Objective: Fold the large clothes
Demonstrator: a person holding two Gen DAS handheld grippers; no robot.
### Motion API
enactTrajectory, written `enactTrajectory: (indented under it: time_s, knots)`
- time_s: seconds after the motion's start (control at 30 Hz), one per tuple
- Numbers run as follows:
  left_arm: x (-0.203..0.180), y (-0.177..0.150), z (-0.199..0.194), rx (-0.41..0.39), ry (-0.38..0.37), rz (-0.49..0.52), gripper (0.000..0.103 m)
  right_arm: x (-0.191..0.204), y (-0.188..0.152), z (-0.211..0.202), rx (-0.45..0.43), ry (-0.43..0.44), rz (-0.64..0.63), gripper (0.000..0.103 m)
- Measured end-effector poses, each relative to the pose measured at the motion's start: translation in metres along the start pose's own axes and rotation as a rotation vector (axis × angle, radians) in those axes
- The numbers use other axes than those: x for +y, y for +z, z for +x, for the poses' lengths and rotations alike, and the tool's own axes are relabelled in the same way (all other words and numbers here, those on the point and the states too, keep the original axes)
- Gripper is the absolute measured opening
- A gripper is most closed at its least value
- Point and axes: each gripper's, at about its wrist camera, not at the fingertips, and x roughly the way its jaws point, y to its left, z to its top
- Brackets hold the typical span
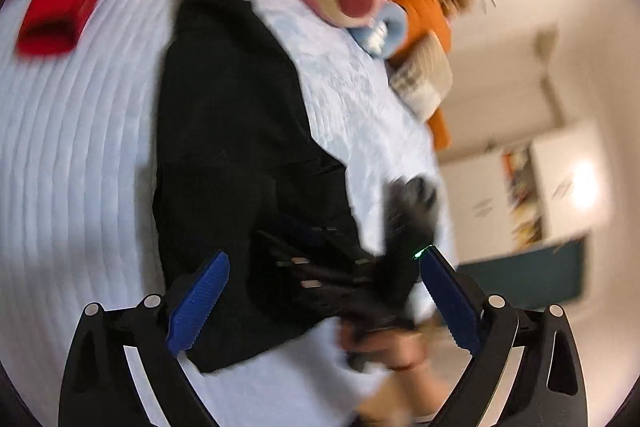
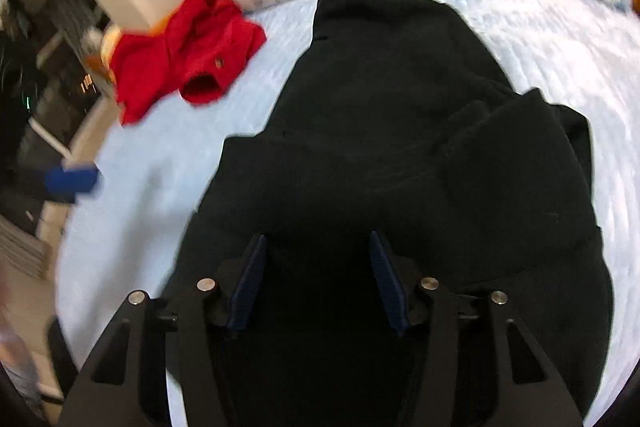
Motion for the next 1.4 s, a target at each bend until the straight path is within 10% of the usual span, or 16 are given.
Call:
enactTrajectory:
  time_s: [0.3,0.37,0.47,0.63,0.77,0.9,1.1,1.4]
  knots:
    - [-0.048,-0.07,0.065,-0.027,0.264,0.577,0.096,-0.04,-0.019,-0.088,-0.102,0.001,0.024,0.054]
    - [-0.052,-0.077,0.08,-0.011,0.27,0.628,0.096,-0.046,-0.019,-0.076,-0.073,0.061,0.049,0.051]
    - [-0.041,-0.075,0.11,0.033,0.429,0.649,0.094,-0.053,-0.015,-0.056,-0.052,-0.066,0.034,0.044]
    - [-0.027,-0.067,0.124,0.009,0.479,0.681,0.094,-0.077,-0.01,-0.035,-0.079,-0.171,0.059,0.014]
    - [-0.026,-0.062,0.123,0.013,0.478,0.668,0.094,-0.074,-0.012,-0.038,-0.075,-0.161,0.053,0.017]
    - [-0.034,-0.064,0.099,0.035,0.449,0.62,0.094,-0.068,-0.024,-0.075,-0.071,-0.065,0.095,0.068]
    - [-0.023,-0.078,0.031,0.077,0.341,0.387,0.096,-0.055,-0.062,-0.125,-0.043,-0.008,0.098,0.08]
    - [0.031,-0.125,0.029,0.145,0.145,-0.058,0.097,-0.106,-0.143,-0.098,0.097,0.243,0.727,0.081]
